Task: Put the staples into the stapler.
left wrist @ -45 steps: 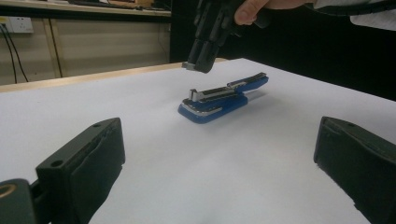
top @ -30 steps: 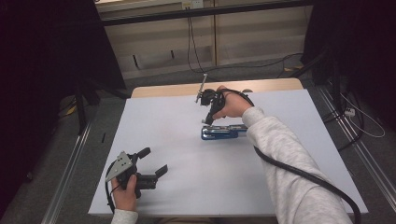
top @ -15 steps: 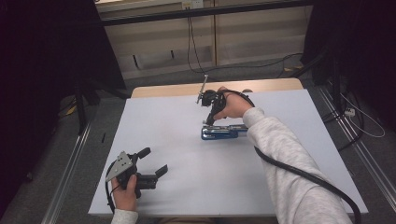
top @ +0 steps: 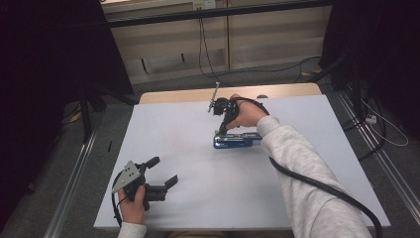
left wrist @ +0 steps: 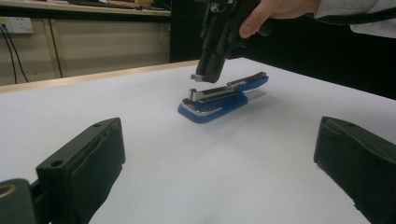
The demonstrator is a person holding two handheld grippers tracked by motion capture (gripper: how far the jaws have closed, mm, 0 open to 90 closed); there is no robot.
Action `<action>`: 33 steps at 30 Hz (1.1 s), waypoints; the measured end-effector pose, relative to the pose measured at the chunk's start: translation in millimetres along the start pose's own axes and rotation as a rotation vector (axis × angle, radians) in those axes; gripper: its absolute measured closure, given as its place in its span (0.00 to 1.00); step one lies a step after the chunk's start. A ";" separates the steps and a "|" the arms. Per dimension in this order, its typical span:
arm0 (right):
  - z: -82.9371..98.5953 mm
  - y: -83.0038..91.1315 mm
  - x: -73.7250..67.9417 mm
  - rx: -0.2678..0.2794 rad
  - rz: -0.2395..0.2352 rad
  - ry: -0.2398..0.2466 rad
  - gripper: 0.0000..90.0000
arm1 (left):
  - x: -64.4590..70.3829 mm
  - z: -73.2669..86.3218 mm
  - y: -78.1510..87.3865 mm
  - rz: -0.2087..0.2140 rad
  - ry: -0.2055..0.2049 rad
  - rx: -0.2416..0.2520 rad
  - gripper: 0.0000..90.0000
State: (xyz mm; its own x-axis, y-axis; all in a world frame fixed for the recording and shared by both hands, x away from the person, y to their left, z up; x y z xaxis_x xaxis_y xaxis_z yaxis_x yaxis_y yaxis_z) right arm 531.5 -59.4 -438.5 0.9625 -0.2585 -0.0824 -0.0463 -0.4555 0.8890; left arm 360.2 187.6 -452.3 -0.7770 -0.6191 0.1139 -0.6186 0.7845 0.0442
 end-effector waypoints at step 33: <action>10.6 -9.4 2.4 -0.007 -0.016 0.012 0.87 | -0.2 0.8 -1.1 -0.001 -0.003 -0.006 0.02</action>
State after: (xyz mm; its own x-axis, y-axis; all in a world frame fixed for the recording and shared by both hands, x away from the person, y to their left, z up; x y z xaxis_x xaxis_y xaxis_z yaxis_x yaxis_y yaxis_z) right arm 531.4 -64.8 -451.8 0.9662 -0.2410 -0.0916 -0.0287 -0.4536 0.8907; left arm 361.0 186.9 -453.2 -0.7770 -0.6197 0.1109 -0.6183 0.7843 0.0503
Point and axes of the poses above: each handheld gripper's, and its own axes: y roughly backward along the jaws, z roughly out of its underside, x roughly to its right, the point moved 6 cm from there along -y, roughly forward along the jaws, and after that the axes turned 8 degrees about x, right-handed, at the moved point
